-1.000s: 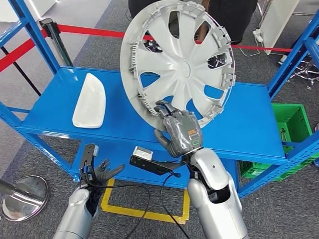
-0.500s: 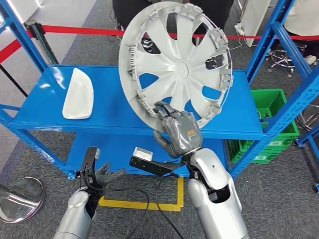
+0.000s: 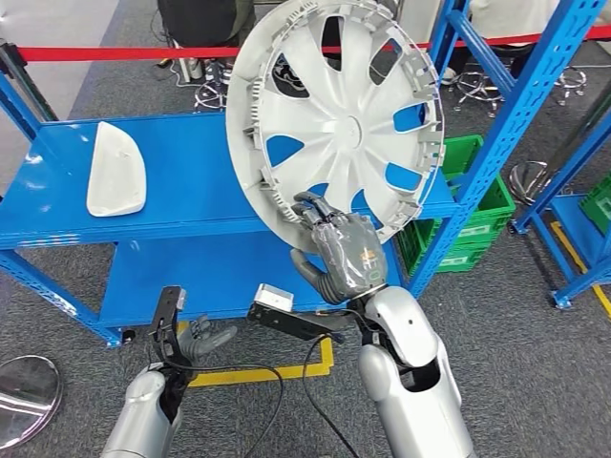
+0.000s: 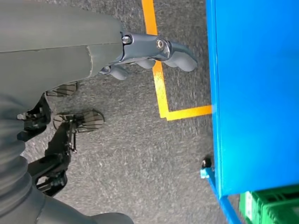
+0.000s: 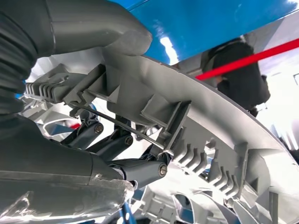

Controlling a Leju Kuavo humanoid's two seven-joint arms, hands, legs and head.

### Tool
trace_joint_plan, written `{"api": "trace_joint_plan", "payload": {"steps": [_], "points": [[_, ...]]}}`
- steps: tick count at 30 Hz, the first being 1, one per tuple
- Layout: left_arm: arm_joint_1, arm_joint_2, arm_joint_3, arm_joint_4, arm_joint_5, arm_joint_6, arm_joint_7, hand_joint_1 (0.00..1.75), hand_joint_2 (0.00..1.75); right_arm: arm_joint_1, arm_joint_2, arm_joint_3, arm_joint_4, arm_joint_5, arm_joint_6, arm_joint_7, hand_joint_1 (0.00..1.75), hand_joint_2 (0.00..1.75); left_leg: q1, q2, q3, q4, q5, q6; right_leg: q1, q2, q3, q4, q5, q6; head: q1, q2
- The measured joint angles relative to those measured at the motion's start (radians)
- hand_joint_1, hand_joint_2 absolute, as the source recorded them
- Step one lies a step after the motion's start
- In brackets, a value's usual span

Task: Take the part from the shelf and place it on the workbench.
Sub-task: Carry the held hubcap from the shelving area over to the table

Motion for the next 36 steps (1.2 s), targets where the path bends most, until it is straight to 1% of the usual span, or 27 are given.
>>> {"api": "trace_joint_plan", "payload": {"steps": [1,2,4,5,6,7,9,11,12,14,15,16,17,19,20,21,22,24,26,27,29,30,31,32,34,35,36], "points": [[0.001,-0.001,0.000,0.000,0.000,-0.002,-0.002,0.00,1.75,0.003,-0.001,0.000,-0.007,-0.002,-0.004,-0.002,1.75,1.75,0.001,0.013,-0.007,-0.002,0.010,0.008,0.001,-0.018,-0.010,0.022,-0.028,0.006,0.005,0.000],[0.001,-0.001,0.001,0.000,0.000,-0.005,-0.004,0.00,1.75,0.006,-0.002,0.000,-0.014,-0.004,-0.008,-0.005,1.75,1.75,0.002,0.025,-0.016,-0.003,0.020,0.013,0.001,-0.044,-0.024,0.066,-0.074,0.011,0.010,0.000],[0.003,-0.001,0.004,0.000,0.000,-0.010,-0.006,0.00,1.75,0.009,-0.004,-0.001,-0.028,-0.009,-0.020,-0.009,1.75,1.75,-0.001,0.048,-0.037,-0.002,0.039,0.018,-0.001,-0.086,-0.052,0.198,-0.174,0.020,0.017,0.000],[0.004,-0.001,0.006,0.000,0.000,-0.012,-0.007,0.00,1.75,0.011,-0.004,-0.001,-0.036,-0.012,-0.027,-0.011,1.75,1.75,-0.002,0.061,-0.048,-0.002,0.048,0.018,-0.004,-0.095,-0.059,0.257,-0.199,0.024,0.017,0.000],[0.005,0.000,0.009,0.000,0.000,-0.013,-0.007,0.00,1.75,0.013,-0.005,-0.002,-0.043,-0.014,-0.034,-0.013,1.75,1.75,-0.002,0.074,-0.060,-0.001,0.057,0.017,-0.006,-0.098,-0.052,0.290,-0.198,0.027,0.017,0.000],[0.006,0.000,0.011,0.000,0.000,-0.015,-0.007,0.00,1.75,0.016,-0.006,-0.004,-0.049,-0.016,-0.039,-0.014,1.75,1.75,-0.002,0.088,-0.071,-0.001,0.066,0.015,-0.009,-0.102,-0.028,0.291,-0.180,0.030,0.017,0.000],[0.007,0.000,0.014,0.000,-0.002,-0.017,-0.008,0.00,1.75,0.020,-0.007,-0.008,-0.061,-0.017,-0.044,-0.014,1.75,1.75,-0.002,0.110,-0.090,0.001,0.082,0.006,-0.011,-0.128,0.068,0.195,-0.146,0.034,0.017,0.000],[0.010,0.001,0.018,-0.003,-0.003,-0.023,-0.011,0.00,1.75,0.022,-0.007,-0.012,-0.073,-0.018,-0.045,-0.014,1.75,1.75,-0.006,0.130,-0.099,0.002,0.096,-0.005,-0.004,-0.161,0.162,0.064,-0.163,0.026,0.016,0.000],[0.011,0.002,0.020,-0.004,-0.003,-0.026,-0.012,0.00,1.75,0.023,-0.007,-0.014,-0.077,-0.019,-0.047,-0.014,1.75,1.75,-0.008,0.139,-0.102,0.002,0.104,-0.011,0.001,-0.168,0.182,0.027,-0.175,0.019,0.017,0.000],[0.014,0.003,0.023,-0.005,-0.003,-0.033,-0.014,0.00,1.75,0.027,-0.007,-0.020,-0.081,-0.019,-0.052,-0.014,1.75,1.75,-0.006,0.157,-0.105,-0.001,0.118,-0.023,0.006,-0.150,0.175,0.012,-0.166,-0.005,0.018,0.000],[0.015,0.003,0.024,-0.005,-0.003,-0.034,-0.014,0.00,1.75,0.029,-0.008,-0.024,-0.082,-0.019,-0.053,-0.014,1.75,1.75,-0.004,0.149,-0.110,0.005,0.110,-0.029,0.006,-0.140,0.166,0.011,-0.156,-0.014,0.019,0.000],[0.018,0.004,0.026,-0.005,-0.003,-0.036,-0.016,0.00,1.75,0.032,-0.008,-0.026,-0.083,-0.019,-0.054,-0.013,1.75,1.75,-0.002,0.130,-0.116,0.023,0.084,-0.034,0.004,-0.130,0.156,0.010,-0.144,-0.024,0.019,0.000],[0.022,0.006,0.027,-0.005,-0.003,-0.038,-0.017,0.00,1.75,0.034,-0.008,-0.028,-0.083,-0.019,-0.054,-0.013,1.75,1.75,-0.001,0.104,-0.128,0.060,0.041,-0.038,0.002,-0.119,0.144,0.008,-0.131,-0.032,0.017,0.000],[0.032,0.008,0.030,-0.005,-0.003,-0.041,-0.019,0.00,1.75,0.037,-0.008,-0.031,-0.083,-0.019,-0.054,-0.013,1.75,1.75,-0.003,0.058,-0.156,0.177,-0.060,-0.038,0.001,-0.095,0.113,0.009,-0.106,-0.040,0.012,0.000],[0.037,0.009,0.031,-0.005,-0.003,-0.042,-0.019,0.00,1.75,0.038,-0.008,-0.033,-0.083,-0.019,-0.054,-0.013,1.75,1.75,-0.005,0.049,-0.167,0.235,-0.091,-0.037,0.002,-0.082,0.096,0.009,-0.093,-0.041,0.010,0.000],[0.040,0.010,0.033,-0.005,-0.003,-0.044,-0.019,0.00,1.75,0.039,-0.008,-0.035,-0.083,-0.019,-0.054,-0.013,1.75,1.75,-0.007,0.046,-0.168,0.271,-0.097,-0.034,0.003,-0.069,0.079,0.009,-0.079,-0.042,0.010,0.000],[0.043,0.010,0.034,-0.005,-0.003,-0.045,-0.020,0.00,1.75,0.041,-0.008,-0.038,-0.083,-0.019,-0.054,-0.013,1.75,1.75,-0.009,0.044,-0.156,0.278,-0.083,-0.030,0.003,-0.056,0.062,0.009,-0.065,-0.042,0.010,0.000],[0.044,0.010,0.037,-0.005,0.000,-0.049,-0.021,0.00,1.75,0.042,-0.008,-0.041,-0.083,-0.019,-0.054,-0.012,1.75,1.75,-0.011,0.027,-0.086,0.203,-0.032,-0.018,0.003,-0.032,0.029,0.010,-0.037,-0.037,0.010,0.000],[0.051,0.012,0.046,-0.010,0.010,-0.059,-0.024,0.00,1.75,0.043,-0.008,-0.041,-0.083,-0.020,-0.054,-0.013,1.75,1.75,-0.011,-0.013,0.006,0.074,-0.031,-0.006,0.004,-0.011,0.002,0.009,-0.009,-0.030,0.010,0.000],[0.057,0.013,0.054,-0.013,0.018,-0.067,-0.026,0.00,1.75,0.043,-0.008,-0.040,-0.083,-0.020,-0.054,-0.013,1.75,1.75,-0.011,-0.028,0.033,0.029,-0.042,-0.003,0.003,-0.002,-0.005,0.007,0.005,-0.024,0.010,0.000],[0.080,0.013,0.077,-0.020,0.038,-0.092,-0.031,0.00,1.75,0.044,-0.008,-0.033,-0.079,-0.023,-0.055,-0.018,1.75,1.75,-0.011,-0.024,0.044,-0.004,-0.043,0.001,0.000,0.019,-0.011,-0.008,0.034,-0.010,0.010,0.000],[0.093,0.014,0.092,-0.023,0.048,-0.109,-0.033,0.00,1.75,0.042,-0.008,-0.027,-0.076,-0.027,-0.056,-0.020,1.75,1.75,-0.010,-0.012,0.039,-0.006,-0.033,0.006,0.000,0.013,-0.014,-0.012,0.036,-0.004,0.010,0.000],[0.109,0.014,0.109,-0.027,0.057,-0.131,-0.036,0.00,1.75,0.039,-0.008,-0.017,-0.072,-0.032,-0.058,-0.022,1.75,1.75,-0.010,0.001,0.033,-0.008,-0.022,0.013,0.001,-0.007,-0.022,-0.002,0.016,0.001,0.012,0.000],[0.126,0.015,0.127,-0.033,0.064,-0.153,-0.039,0.00,1.75,0.036,-0.008,-0.005,-0.068,-0.037,-0.059,-0.023,1.75,1.75,-0.008,0.015,0.024,-0.010,-0.011,0.019,0.001,-0.035,-0.033,0.029,-0.023,0.005,0.016,0.000],[0.159,0.017,0.173,-0.045,0.069,-0.201,-0.043,0.00,1.75,0.027,-0.008,0.025,-0.056,-0.048,-0.064,-0.018,1.75,1.75,-0.008,0.044,0.003,-0.010,0.010,0.024,-0.004,-0.090,-0.061,0.156,-0.136,0.015,0.021,0.000],[0.174,0.018,0.198,-0.050,0.066,-0.219,-0.043,0.00,1.75,0.023,-0.008,0.038,-0.050,-0.054,-0.066,-0.015,1.75,1.75,-0.008,0.059,-0.009,-0.009,0.020,0.023,-0.009,-0.099,-0.070,0.227,-0.171,0.021,0.022,0.000],[0.186,0.019,0.222,-0.053,0.063,-0.234,-0.044,0.00,1.75,0.020,-0.008,0.050,-0.044,-0.058,-0.069,-0.011,1.75,1.75,-0.008,0.075,-0.022,-0.009,0.030,0.021,-0.013,-0.104,-0.070,0.283,-0.183,0.026,0.022,0.000]]}}
